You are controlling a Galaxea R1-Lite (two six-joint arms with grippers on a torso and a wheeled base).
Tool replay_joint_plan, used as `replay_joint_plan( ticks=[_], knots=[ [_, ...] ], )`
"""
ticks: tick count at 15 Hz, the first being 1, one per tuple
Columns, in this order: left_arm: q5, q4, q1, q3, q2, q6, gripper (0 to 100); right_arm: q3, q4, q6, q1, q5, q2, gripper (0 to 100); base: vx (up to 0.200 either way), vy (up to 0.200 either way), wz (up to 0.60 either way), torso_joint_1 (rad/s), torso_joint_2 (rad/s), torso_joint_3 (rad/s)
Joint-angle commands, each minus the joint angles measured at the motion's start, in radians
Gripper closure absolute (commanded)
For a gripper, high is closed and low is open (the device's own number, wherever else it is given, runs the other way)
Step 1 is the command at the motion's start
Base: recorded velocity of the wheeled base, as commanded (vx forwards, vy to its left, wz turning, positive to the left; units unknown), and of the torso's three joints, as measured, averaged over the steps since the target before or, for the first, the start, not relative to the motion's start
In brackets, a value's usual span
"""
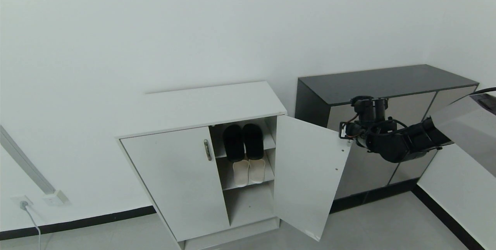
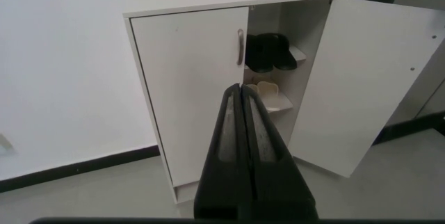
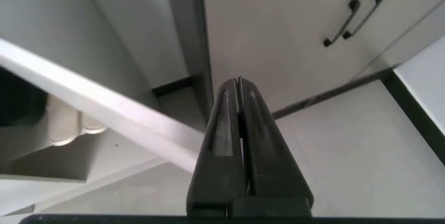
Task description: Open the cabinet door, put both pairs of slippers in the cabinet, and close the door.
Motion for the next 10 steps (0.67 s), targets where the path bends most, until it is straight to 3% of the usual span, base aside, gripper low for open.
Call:
replay_joint_plan(
  ticks=[1, 10],
  knots=[
    [0.000, 0.000, 0.000, 0.000, 0.000, 0.000, 100, -0.001, -0.002, 0.000, 0.002, 0.000, 0.018, 100, 0.000, 0.000, 0.00, 0.000, 0.00, 0.000],
    [0.001, 0.000, 0.000, 0.000, 0.000, 0.000, 100, 0.017, 0.050, 0.026, 0.032, 0.002, -0.011, 100, 0.000, 0.000, 0.00, 0.000, 0.00, 0.000]
  ],
)
